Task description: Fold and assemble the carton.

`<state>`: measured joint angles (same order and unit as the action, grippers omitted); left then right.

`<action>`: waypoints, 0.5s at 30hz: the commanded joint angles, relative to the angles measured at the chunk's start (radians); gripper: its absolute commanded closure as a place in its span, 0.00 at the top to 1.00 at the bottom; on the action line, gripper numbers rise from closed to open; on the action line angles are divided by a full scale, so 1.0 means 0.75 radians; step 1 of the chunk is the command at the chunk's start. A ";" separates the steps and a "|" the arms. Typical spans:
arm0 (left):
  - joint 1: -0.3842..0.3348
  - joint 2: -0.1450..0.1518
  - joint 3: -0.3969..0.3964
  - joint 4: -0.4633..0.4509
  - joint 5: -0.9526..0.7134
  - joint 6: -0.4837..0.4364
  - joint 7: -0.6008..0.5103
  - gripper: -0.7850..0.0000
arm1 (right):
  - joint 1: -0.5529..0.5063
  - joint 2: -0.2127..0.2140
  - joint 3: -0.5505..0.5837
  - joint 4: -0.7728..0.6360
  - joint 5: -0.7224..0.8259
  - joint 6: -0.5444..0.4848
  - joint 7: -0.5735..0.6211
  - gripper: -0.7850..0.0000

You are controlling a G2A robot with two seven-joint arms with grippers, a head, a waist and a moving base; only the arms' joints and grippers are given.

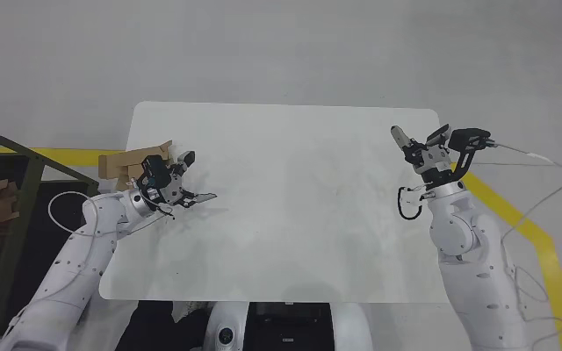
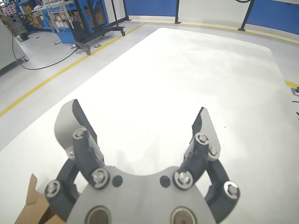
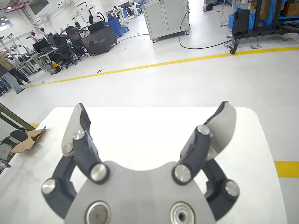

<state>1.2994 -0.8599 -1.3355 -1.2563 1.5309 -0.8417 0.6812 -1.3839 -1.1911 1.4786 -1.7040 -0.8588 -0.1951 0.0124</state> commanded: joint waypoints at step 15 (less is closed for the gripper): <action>0.074 0.017 -0.095 0.000 -0.118 -0.076 -0.010 1.00 | 0.000 0.000 0.000 0.000 0.000 0.000 0.000 1.00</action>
<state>1.3488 -0.8512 -1.3863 -1.2585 1.4666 -0.8652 0.6739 -1.3839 -1.1911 1.4786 -1.7040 -0.8588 -0.1951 0.0124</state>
